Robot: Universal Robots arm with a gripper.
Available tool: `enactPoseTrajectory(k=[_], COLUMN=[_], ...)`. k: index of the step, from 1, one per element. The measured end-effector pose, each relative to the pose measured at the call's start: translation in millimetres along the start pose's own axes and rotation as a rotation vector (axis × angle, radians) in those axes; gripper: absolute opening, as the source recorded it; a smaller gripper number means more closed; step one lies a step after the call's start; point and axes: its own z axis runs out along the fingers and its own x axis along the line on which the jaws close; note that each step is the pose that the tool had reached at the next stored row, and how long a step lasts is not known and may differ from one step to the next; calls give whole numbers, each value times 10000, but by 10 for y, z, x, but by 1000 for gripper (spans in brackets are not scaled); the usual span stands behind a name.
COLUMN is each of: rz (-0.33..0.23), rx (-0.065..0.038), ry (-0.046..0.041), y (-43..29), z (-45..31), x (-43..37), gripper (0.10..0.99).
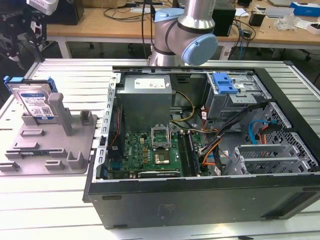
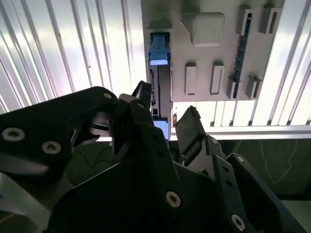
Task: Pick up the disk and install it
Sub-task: 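Pick up the disk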
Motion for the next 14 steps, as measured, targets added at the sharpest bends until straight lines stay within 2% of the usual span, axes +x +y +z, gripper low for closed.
enactPoseTrajectory(k=[2, 8, 14], rz=[-620, -1985, -3150], rx=[-4, -14, -17], ry=[26, 88, 152], y=[0, 0, 0], z=[0, 0, 0], x=[0, 0, 0], gripper=[482, 482, 482])
